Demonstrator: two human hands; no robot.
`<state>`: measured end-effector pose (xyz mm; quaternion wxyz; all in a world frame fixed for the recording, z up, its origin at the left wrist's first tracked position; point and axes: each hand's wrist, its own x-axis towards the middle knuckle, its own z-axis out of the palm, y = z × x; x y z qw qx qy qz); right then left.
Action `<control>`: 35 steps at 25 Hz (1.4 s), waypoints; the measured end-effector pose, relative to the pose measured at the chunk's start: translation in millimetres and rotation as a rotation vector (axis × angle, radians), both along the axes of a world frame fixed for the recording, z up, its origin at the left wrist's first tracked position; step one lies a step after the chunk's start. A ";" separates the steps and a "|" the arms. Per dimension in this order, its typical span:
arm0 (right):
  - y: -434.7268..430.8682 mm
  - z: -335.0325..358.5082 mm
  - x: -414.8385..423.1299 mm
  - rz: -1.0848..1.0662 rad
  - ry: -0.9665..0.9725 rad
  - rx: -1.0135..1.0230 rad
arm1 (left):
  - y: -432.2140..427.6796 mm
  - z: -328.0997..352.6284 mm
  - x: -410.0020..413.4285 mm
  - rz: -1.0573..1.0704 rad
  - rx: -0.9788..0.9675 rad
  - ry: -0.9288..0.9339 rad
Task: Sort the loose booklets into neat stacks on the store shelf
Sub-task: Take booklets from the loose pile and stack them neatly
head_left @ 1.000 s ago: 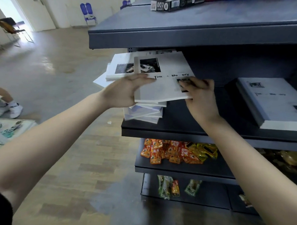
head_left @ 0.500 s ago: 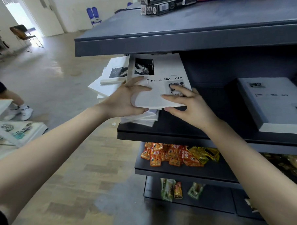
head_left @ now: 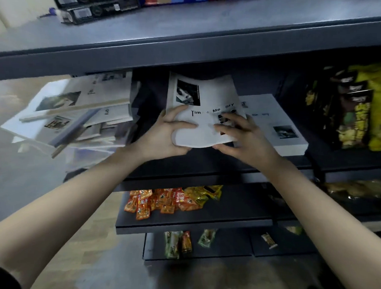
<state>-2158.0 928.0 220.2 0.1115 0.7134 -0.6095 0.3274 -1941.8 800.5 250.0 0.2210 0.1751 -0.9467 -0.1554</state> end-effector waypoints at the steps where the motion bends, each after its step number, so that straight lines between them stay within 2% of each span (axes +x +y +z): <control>1: 11.7 -2.4 -15.8 -0.010 0.020 0.006 | 3.9 -8.3 -19.3 -0.030 0.009 0.015; 7: 71.0 -28.4 -98.7 -0.119 0.007 0.161 | 38.9 -62.6 -116.8 -0.089 0.112 0.022; 11: 78.7 -46.6 -125.0 -0.264 -0.012 0.447 | 48.3 -78.8 -155.4 0.036 0.150 -0.330; 14: 57.4 -52.4 -142.6 -0.264 0.007 0.502 | 48.2 -70.0 -183.5 0.188 0.125 -0.395; 16: 45.8 -46.8 -148.9 -0.304 -0.082 0.579 | 49.5 -65.6 -198.5 0.260 0.103 -0.384; 20: 37.7 -57.1 -163.4 -0.326 -0.106 0.577 | 54.8 -74.2 -209.2 0.303 0.050 -0.320; 24: 37.2 -63.6 -164.6 -0.314 -0.052 0.596 | 53.4 -79.4 -210.3 0.316 0.094 -0.286; 28: 41.7 -56.1 -157.4 -0.321 -0.129 0.479 | 59.7 -71.4 -209.4 0.306 0.073 -0.281; 35: 43.0 -47.1 -150.8 -0.379 -0.249 0.518 | 51.5 -82.7 -210.9 0.313 0.070 -0.264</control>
